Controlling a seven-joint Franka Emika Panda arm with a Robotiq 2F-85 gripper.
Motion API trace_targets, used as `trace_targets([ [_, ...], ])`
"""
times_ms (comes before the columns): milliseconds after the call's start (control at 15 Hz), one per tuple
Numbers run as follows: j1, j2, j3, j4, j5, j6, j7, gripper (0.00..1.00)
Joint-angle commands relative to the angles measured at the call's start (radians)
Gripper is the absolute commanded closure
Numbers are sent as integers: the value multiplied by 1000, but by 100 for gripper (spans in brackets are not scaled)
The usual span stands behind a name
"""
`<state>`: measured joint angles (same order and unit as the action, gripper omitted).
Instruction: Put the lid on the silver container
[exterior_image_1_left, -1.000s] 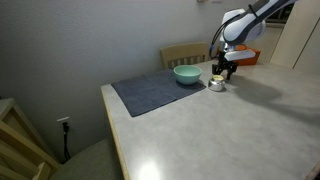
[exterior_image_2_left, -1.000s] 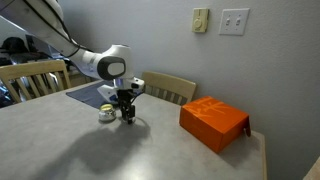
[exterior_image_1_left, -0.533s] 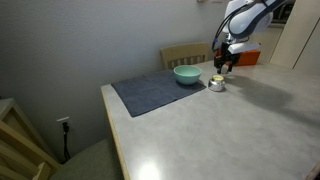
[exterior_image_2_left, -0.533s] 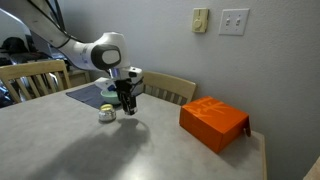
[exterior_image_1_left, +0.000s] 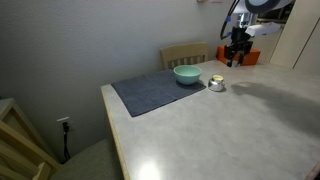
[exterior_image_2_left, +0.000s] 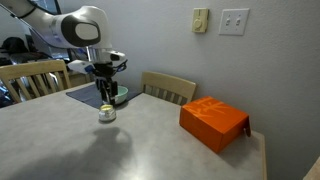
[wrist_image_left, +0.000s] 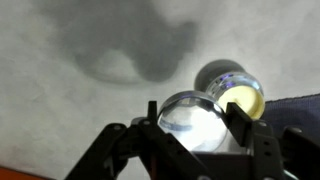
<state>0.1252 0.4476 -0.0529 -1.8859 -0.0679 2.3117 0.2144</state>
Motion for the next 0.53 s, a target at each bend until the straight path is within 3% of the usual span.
trace_targets([
  [0,-4,-78,38,-68,-13,-76,-47,56],
  [467,32,-3,55,-14,-115,-113,-41,56],
])
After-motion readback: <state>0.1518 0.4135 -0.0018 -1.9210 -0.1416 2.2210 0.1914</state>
